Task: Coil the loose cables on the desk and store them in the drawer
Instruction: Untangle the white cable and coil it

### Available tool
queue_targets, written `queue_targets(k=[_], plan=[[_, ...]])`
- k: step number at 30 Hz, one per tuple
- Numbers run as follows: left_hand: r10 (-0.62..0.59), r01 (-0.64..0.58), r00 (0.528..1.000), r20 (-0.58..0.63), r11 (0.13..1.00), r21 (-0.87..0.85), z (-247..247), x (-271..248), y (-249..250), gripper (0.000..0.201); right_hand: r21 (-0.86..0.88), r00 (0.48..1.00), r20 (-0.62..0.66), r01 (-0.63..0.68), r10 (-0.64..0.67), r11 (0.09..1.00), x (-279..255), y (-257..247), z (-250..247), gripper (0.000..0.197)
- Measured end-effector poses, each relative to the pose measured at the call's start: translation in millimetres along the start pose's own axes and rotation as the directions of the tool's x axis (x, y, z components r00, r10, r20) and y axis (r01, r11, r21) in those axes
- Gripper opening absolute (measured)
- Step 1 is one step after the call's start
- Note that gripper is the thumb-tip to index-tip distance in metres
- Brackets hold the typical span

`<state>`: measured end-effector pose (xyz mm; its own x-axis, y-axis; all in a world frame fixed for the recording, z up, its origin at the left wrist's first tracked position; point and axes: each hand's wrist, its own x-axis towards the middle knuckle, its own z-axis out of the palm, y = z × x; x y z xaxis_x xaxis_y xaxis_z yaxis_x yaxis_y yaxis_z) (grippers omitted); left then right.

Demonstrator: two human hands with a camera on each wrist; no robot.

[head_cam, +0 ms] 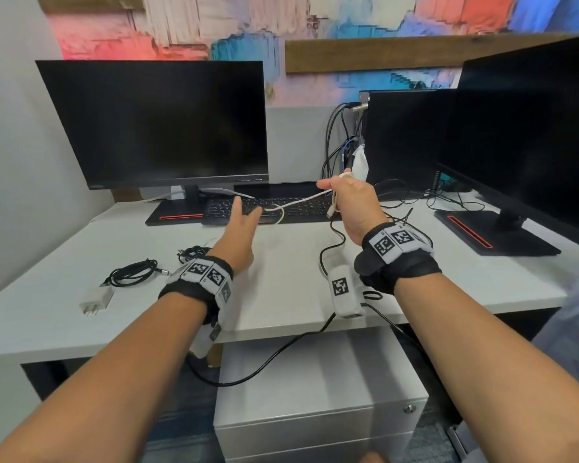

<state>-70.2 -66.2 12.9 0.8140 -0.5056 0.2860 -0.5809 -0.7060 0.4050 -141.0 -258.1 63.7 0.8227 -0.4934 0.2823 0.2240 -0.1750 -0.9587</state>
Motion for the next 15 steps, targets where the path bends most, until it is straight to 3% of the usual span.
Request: queue_targets(k=[4,7,11,15], plan=[[-0.206,0.204,0.970,-0.130,0.979,-0.027,-15,10,3,0.077,-0.128,0.996,-0.076,0.028,-0.038,0.991,-2,-2,-5,0.029],[-0.323,0.336,0.938,-0.124,0.936,0.105,-26,15,0,0.051,-0.219,0.992,-0.088,0.074,-0.095,0.973,-5,-5,-12,0.033],[-0.134,0.128,0.991,0.024,0.977,0.172,-34,20,7,0.050,-0.262,0.996,-0.017,0.084,-0.092,0.961,-8,-7,-13,0.032],[0.060,-0.061,0.998,0.017,0.994,0.089,-49,29,31,0.049,-0.233,0.999,-0.006,0.041,-0.044,0.972,-6,-7,-14,0.030]])
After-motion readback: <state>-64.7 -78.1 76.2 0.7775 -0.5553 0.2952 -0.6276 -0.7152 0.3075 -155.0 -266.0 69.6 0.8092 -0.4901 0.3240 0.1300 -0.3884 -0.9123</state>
